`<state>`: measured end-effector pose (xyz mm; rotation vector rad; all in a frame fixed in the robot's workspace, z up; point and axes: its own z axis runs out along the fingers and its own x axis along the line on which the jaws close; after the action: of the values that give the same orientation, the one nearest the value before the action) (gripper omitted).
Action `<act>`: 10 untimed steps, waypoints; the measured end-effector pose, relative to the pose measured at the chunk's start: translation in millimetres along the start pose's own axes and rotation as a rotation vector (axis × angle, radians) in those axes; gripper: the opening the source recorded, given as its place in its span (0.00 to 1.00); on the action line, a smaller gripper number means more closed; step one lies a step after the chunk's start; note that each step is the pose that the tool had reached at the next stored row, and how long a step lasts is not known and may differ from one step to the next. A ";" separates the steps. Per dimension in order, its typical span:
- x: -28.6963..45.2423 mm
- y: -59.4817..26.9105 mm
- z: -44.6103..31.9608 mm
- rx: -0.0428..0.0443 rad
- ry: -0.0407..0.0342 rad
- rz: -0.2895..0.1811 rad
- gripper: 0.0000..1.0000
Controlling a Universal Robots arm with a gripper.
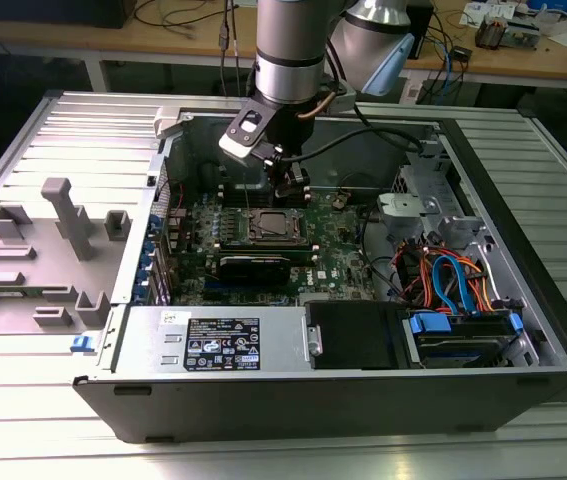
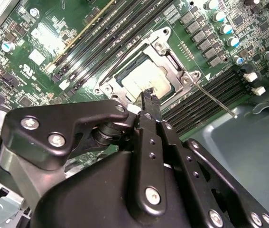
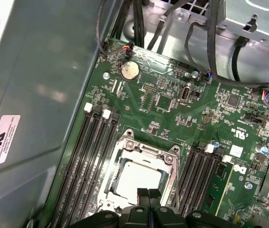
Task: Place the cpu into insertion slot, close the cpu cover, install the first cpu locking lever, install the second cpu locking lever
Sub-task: 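Install the first cpu locking lever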
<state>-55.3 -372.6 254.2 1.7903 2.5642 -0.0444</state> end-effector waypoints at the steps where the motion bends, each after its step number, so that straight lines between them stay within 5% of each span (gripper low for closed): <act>1: 0.0 0.0 0.0 -0.0002 -0.0001 -0.007 0.11; 10: 0.0 0.0 0.0 -0.0016 -0.0009 -0.055 0.11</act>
<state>-55.3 -372.6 254.2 1.7181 2.6122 -0.0437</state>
